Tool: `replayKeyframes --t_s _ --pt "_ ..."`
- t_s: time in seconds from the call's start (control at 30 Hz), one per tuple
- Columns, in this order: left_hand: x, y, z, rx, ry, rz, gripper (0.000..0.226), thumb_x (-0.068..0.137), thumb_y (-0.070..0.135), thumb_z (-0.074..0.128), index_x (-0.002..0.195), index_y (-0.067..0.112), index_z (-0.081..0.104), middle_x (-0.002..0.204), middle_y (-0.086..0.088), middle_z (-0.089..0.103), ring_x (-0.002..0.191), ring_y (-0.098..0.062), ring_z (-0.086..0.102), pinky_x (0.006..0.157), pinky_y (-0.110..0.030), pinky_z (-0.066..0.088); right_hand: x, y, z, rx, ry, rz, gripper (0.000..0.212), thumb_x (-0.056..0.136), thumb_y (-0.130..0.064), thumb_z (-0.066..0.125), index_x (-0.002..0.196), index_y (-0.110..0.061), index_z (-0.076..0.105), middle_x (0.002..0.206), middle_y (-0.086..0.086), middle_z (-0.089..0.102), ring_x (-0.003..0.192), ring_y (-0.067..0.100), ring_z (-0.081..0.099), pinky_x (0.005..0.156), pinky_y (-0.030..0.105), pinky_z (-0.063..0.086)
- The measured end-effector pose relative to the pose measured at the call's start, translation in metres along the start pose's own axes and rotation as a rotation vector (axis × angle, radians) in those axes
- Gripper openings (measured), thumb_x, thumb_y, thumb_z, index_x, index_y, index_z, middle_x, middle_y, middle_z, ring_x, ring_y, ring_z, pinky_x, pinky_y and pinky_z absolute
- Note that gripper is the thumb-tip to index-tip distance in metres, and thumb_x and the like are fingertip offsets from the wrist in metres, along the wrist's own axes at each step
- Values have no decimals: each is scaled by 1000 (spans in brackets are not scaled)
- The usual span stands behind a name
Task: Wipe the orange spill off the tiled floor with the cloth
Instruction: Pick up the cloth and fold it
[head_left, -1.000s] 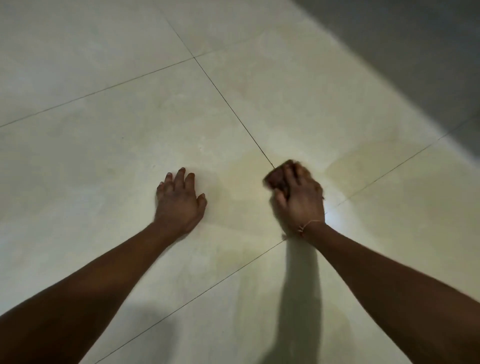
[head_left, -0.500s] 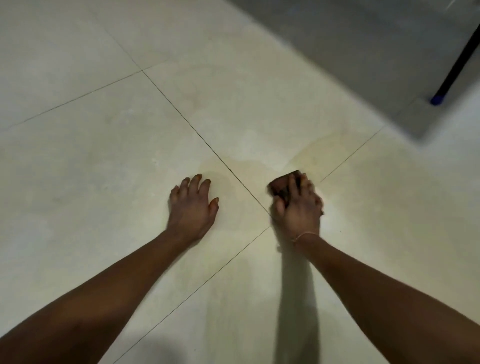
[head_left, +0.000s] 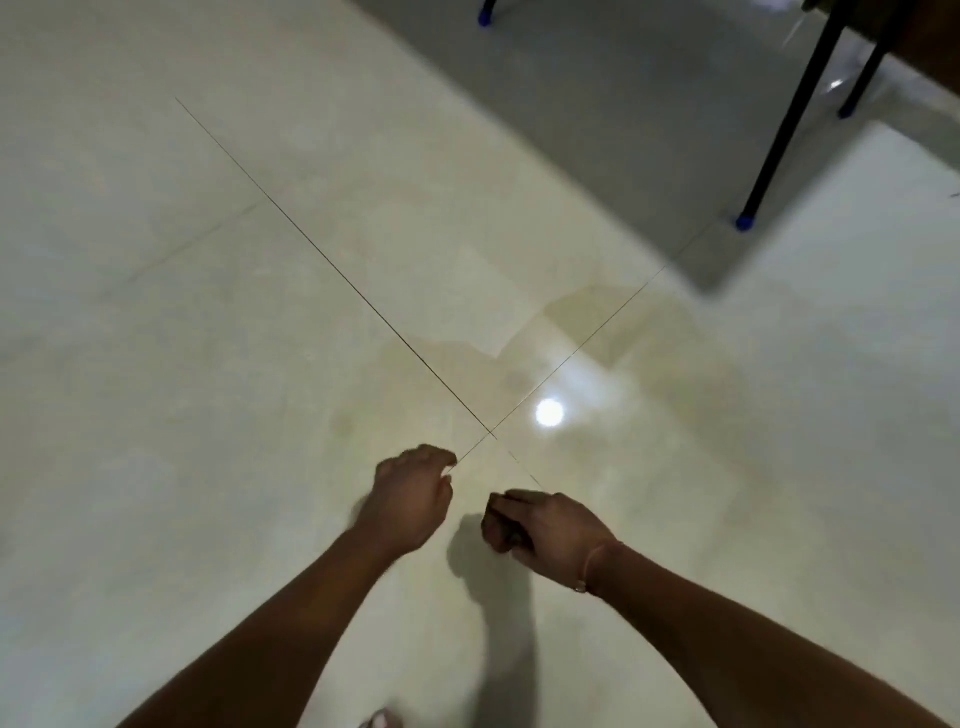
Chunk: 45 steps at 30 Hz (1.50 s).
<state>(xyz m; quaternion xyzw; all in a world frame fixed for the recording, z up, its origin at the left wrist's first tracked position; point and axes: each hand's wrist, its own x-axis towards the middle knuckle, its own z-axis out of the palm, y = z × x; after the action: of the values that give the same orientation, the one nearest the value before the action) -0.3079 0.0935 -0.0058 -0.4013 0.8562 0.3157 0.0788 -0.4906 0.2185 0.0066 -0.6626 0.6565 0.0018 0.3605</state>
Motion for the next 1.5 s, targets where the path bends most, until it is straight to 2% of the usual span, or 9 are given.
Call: replayKeyframes --t_s 0.13,0.23,0.37,0.5,0.63,0.87,1.03,1.27,1.5 --pt "-49 76 -101 -256 -105 -123 29 97 21 45 122 20 60 119 -2 66 104 -19 61 88 -28 46 -48 -59 -118 461 174 311 24 77 -28 53 98 -29 62 94 -5 67 84 17 62 76 29 52" --pt "-80 143 -211 -530 -71 -272 29 97 23 51 125 21 58 117 0 66 98 -15 59 78 -23 43 -86 -121 -231 668 235 443 19 85 -28 60 101 -19 66 82 0 67 76 19 62 60 21 46" --pt "-122 233 -352 -876 -129 -254 27 96 21 56 123 28 56 108 4 65 96 -14 61 78 -26 46 -146 -200 -368 957 192 383 19 88 -30 59 86 -12 65 61 3 63 51 20 56 47 21 40" --pt "-169 289 -466 -899 36 -226 15 90 24 66 105 20 64 104 1 66 95 -16 61 82 -30 46 -210 -264 -469 1101 206 345 32 87 -33 60 98 -3 69 86 12 72 72 21 63 68 30 47" --pt "-213 319 -541 -937 -70 -125 22 86 22 72 106 18 63 102 0 70 91 -10 63 81 -29 47 -261 -313 -529 1285 83 243 38 89 -41 52 96 -9 72 95 16 68 82 28 60 67 34 45" --pt "-206 344 -607 -990 -22 -103 16 91 20 64 105 13 68 90 -2 67 81 -10 60 69 -22 52 -275 -328 -576 1155 232 229 30 89 -30 67 116 -19 63 114 11 70 105 26 67 94 47 54" --pt "-182 368 -636 -975 -49 -109 10 92 29 62 87 21 63 80 3 63 79 -12 54 71 -28 42 -269 -319 -618 1127 362 262 23 96 -24 60 116 -14 65 113 15 70 105 28 67 90 45 56" --pt "-133 384 -678 -904 -45 31 23 88 28 69 110 21 67 98 0 71 88 -15 63 75 -31 46 -243 -294 -685 902 355 265 31 90 -34 65 111 -11 68 107 13 72 101 27 68 92 42 55" --pt "-48 371 -738 -696 -199 209 29 83 24 74 111 19 71 103 -6 74 92 -12 68 71 -24 51 -186 -273 -746 699 338 233 16 86 -27 72 95 -14 72 76 -4 62 71 6 54 62 17 42"
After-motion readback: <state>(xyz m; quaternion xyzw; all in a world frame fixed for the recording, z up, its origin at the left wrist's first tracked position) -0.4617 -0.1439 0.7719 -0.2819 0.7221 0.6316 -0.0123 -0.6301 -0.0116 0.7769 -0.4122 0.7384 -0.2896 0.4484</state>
